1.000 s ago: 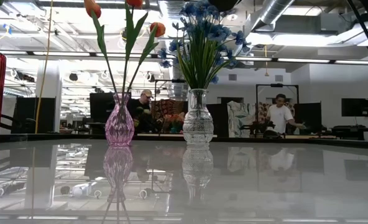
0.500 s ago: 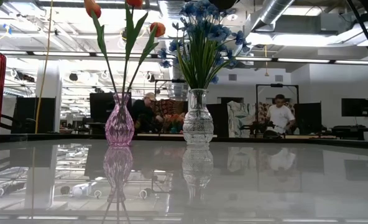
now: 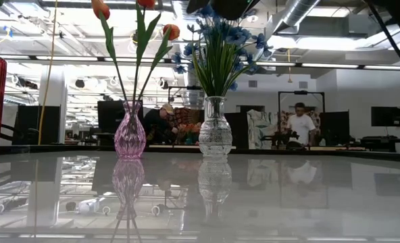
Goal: Sort flowers into vase by color
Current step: Put the red tulip into the red vase
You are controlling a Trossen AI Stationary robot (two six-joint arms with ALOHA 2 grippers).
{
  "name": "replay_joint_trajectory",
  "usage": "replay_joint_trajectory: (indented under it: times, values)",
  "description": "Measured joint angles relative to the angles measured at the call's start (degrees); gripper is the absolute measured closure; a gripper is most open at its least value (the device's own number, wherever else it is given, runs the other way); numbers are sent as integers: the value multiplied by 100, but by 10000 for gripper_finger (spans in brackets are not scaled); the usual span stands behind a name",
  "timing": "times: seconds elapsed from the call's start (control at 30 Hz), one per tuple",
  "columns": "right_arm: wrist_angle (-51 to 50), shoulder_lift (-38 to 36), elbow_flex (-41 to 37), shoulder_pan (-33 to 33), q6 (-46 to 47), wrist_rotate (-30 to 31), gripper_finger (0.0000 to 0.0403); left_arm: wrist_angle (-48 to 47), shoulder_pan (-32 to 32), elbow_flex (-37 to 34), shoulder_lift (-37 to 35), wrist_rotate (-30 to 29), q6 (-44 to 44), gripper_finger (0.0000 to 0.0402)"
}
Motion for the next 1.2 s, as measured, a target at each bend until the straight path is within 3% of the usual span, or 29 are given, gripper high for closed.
replay_joint_trajectory:
  times: [0.3, 0.73, 0.97, 1.2]
  values:
    - [-589, 0, 2, -15, -1, 2, 368, 0, 0, 0, 0, 1, -7, 270]
    - [-858, 4, 2, -41, 11, 16, 277, 2, -1, 0, 0, 0, -12, 270]
    - [-1712, -237, 2, -63, 4, 20, 231, 2, 0, 0, 0, 0, -13, 270]
    - [-2549, -376, 0, -127, -2, 22, 209, 2, -1, 0, 0, 0, -13, 270]
